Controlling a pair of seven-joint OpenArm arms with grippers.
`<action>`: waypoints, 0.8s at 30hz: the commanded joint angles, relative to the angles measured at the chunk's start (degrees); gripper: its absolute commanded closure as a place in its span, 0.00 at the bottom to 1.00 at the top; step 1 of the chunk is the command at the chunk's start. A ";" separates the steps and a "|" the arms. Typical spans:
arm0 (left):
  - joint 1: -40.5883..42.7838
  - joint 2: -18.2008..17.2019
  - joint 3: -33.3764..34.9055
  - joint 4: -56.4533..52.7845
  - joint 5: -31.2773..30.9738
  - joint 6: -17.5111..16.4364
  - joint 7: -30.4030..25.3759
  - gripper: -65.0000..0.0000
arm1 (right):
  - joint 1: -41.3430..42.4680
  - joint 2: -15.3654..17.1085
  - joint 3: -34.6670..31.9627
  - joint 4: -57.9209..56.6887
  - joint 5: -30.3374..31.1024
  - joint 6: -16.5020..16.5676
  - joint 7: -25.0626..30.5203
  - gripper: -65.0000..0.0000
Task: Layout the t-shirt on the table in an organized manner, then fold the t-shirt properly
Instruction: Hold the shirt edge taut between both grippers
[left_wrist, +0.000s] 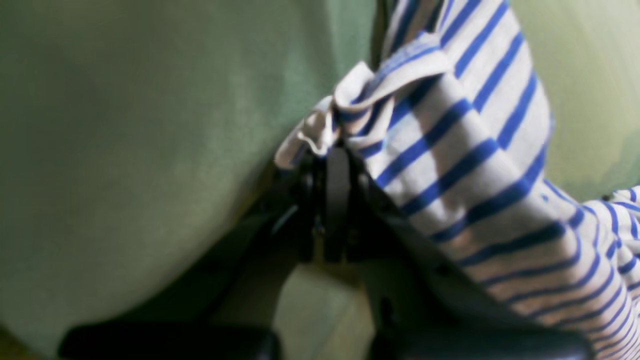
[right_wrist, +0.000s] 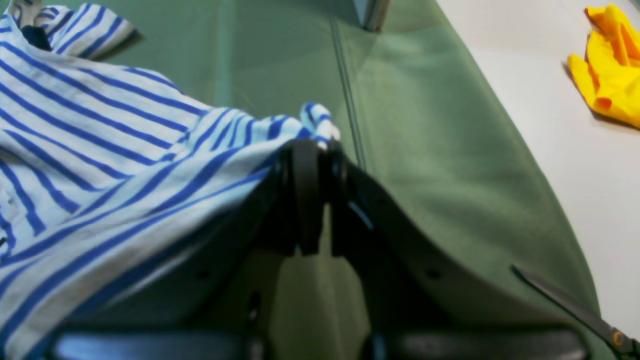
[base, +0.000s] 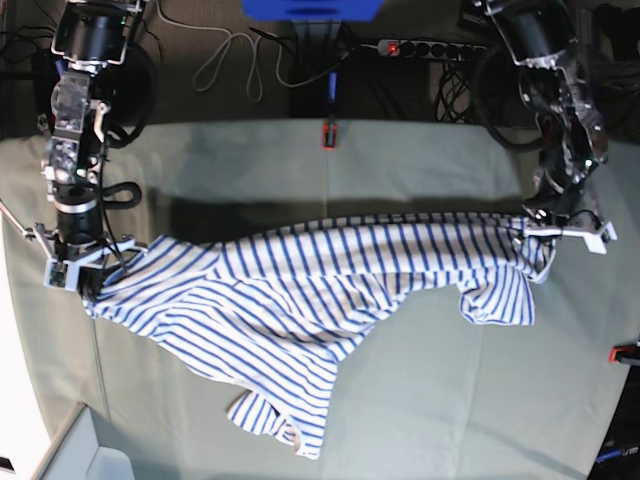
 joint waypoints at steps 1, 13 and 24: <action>-0.23 -0.52 -0.13 1.76 -0.32 -0.14 -1.12 1.00 | 0.96 0.67 0.21 1.07 0.21 -0.14 1.93 1.00; 1.26 -0.69 -0.22 1.50 -5.51 -0.14 -1.04 1.00 | 0.96 0.67 0.21 1.07 0.21 -0.14 1.93 1.00; 0.91 -0.60 -0.13 1.50 -5.51 -0.06 -1.04 0.90 | 0.96 0.67 0.21 1.07 0.21 -0.14 1.93 1.00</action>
